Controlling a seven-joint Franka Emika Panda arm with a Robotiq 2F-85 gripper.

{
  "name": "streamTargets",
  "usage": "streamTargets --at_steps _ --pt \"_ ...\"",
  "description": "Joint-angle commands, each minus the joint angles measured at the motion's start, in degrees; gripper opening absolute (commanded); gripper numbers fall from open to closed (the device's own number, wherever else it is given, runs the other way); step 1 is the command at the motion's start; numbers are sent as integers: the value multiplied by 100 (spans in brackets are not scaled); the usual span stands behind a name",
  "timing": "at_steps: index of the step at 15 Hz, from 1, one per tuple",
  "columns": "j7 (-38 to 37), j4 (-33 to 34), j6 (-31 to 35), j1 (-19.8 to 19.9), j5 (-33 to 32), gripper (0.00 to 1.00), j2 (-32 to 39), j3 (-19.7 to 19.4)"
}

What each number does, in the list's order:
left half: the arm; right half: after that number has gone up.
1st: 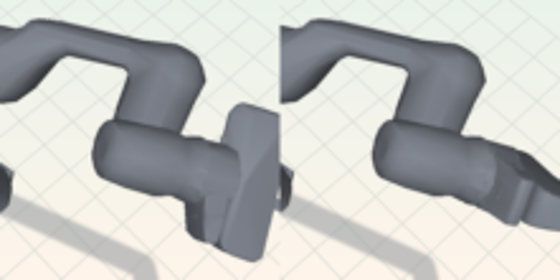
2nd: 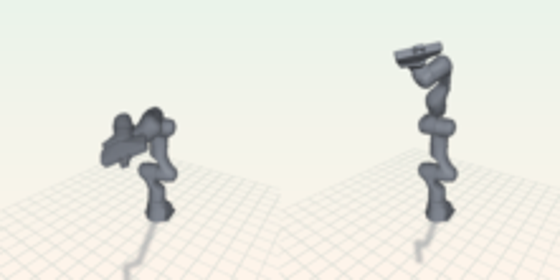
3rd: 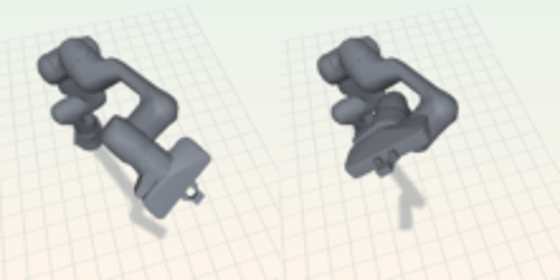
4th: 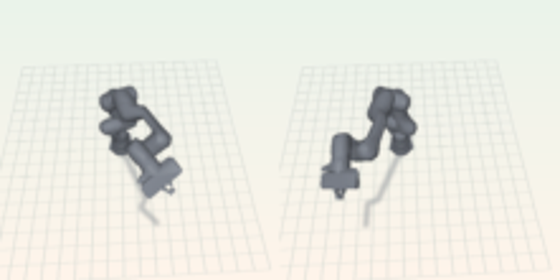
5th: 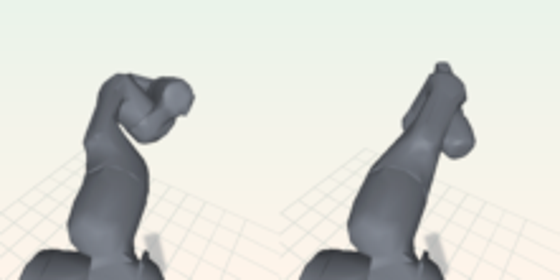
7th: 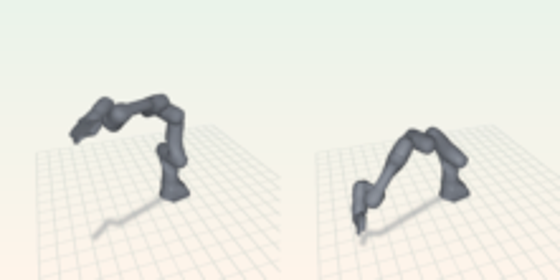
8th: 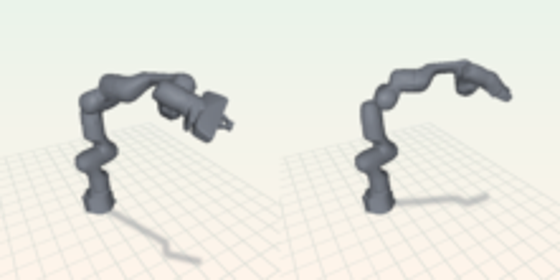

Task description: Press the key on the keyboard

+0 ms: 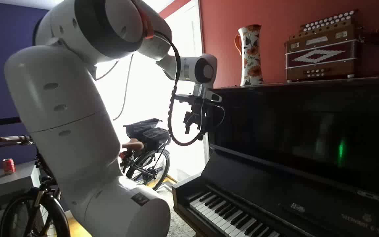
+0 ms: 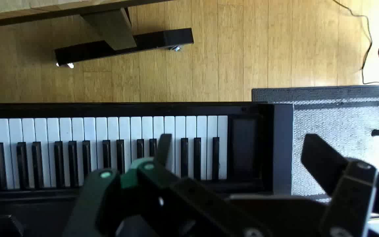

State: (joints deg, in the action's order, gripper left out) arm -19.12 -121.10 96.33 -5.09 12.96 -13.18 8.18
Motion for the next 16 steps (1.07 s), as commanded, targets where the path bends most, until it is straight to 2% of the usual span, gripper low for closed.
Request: streamTargets --at_steps 1,6,14,16 --pt "-1 10 -11 -3 -2 100 3 -4" --pt "38 -31 56 61 7 100 174 -74" --pt "790 -1048 1724 230 67 100 1063 -405" --pt "1054 -1256 1881 283 -21 100 1287 -506"
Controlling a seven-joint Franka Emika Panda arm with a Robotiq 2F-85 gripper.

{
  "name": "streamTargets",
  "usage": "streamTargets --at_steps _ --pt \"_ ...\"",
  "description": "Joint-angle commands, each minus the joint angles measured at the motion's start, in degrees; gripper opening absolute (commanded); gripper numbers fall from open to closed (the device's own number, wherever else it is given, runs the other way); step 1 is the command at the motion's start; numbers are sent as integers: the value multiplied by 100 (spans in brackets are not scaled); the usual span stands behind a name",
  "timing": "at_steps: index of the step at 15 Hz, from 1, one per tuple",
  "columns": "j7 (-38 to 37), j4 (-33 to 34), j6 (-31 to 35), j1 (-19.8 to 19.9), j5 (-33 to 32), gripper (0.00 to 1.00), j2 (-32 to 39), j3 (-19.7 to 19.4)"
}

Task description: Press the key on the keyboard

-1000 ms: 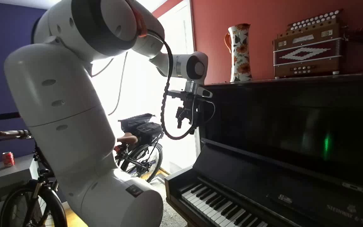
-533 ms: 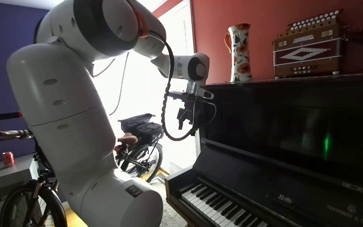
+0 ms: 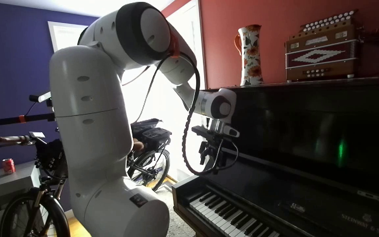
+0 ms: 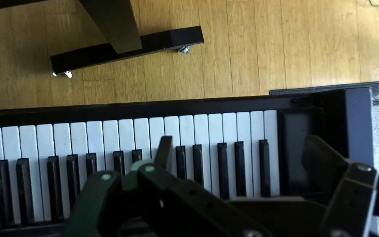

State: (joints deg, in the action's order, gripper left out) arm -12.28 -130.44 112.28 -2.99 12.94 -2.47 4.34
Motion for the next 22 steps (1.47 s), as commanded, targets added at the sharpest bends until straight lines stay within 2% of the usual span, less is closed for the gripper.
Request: streamTargets --at_steps 1,8,9,10,15,19,20,21,22 --pt "514 -505 489 114 26 100 285 -186" --pt "1579 -1262 1680 245 245 100 763 -317" --pt "1708 -1271 1796 268 439 100 853 -305" --pt "1398 -1148 1523 225 157 100 750 -301" --pt "1556 -1206 1679 243 285 100 859 -294" --pt "1507 -1421 2265 234 -29 100 950 -332" --pt "1564 -1510 2444 248 -48 75 950 -337" --pt "1597 -1568 2594 257 -37 75 967 -335" --pt "1536 -1651 2795 243 -54 66 967 -327"
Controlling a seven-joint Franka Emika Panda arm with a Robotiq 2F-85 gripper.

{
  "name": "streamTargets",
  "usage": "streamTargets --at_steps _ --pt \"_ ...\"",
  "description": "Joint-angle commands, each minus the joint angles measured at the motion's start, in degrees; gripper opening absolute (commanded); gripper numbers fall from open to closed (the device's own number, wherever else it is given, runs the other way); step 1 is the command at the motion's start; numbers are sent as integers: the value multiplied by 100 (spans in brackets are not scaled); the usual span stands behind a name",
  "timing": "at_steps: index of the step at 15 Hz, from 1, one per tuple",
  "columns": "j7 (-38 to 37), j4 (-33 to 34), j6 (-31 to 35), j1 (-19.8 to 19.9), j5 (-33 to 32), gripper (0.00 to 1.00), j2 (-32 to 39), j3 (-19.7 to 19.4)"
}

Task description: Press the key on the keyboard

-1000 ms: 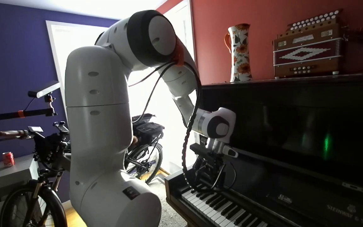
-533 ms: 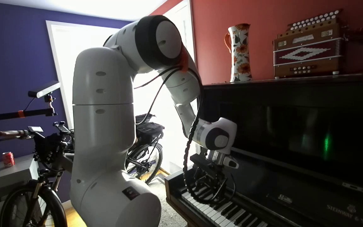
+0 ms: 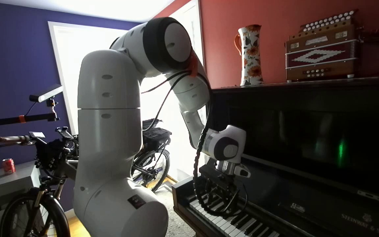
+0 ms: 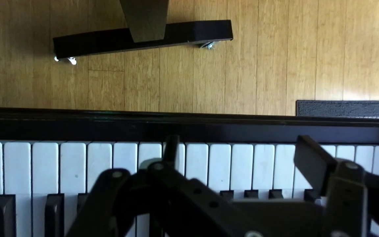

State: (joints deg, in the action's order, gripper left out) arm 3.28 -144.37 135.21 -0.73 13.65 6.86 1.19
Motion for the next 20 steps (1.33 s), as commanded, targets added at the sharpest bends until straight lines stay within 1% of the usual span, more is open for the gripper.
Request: streamTargets --at_steps 1,2,3,6,8,9,11,16,20 --pt "-30 -321 690 9 -150 58 49 -5" --pt "-57 -367 846 9 -172 49 83 -6" --pt "-104 -411 1002 11 -212 43 134 -15" --pt "-239 -488 1263 23 -354 18 267 -47" --pt "-260 -491 1405 26 -399 5 375 -55" --pt "-249 -488 1482 25 -416 0 419 -54" --pt "-355 -476 1652 3 -557 0 500 -82" --pt "-562 -374 1801 -12 -924 0 727 -183" --pt "-519 -255 1843 29 -882 0 859 -157"
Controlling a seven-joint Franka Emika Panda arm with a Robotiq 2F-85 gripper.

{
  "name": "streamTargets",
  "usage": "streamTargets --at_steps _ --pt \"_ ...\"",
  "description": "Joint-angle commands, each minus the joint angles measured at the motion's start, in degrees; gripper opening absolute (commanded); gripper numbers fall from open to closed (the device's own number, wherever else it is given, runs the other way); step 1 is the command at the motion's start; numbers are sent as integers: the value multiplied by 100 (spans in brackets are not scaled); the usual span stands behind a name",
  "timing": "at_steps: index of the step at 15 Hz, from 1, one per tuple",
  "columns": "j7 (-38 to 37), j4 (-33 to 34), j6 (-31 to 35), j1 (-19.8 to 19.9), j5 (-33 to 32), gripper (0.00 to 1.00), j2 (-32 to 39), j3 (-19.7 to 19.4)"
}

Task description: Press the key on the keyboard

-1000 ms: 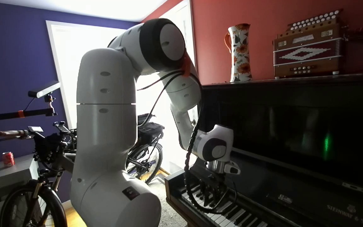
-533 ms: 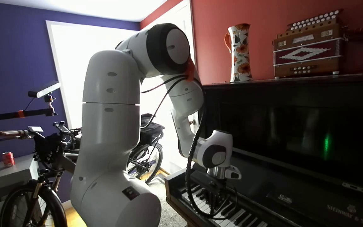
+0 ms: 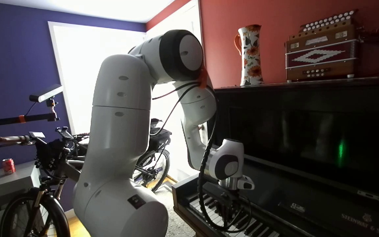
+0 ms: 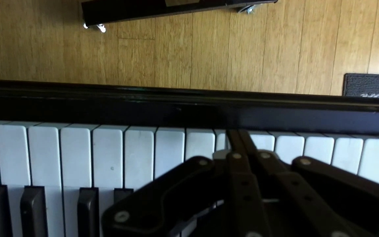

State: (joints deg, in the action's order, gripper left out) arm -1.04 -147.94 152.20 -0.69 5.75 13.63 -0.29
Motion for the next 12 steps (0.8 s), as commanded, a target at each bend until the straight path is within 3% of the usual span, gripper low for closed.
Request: streamTargets --at_steps 1,12 --pt "-74 130 150 28 -73 0 207 0" --pt "-83 321 314 25 -93 0 546 -16"
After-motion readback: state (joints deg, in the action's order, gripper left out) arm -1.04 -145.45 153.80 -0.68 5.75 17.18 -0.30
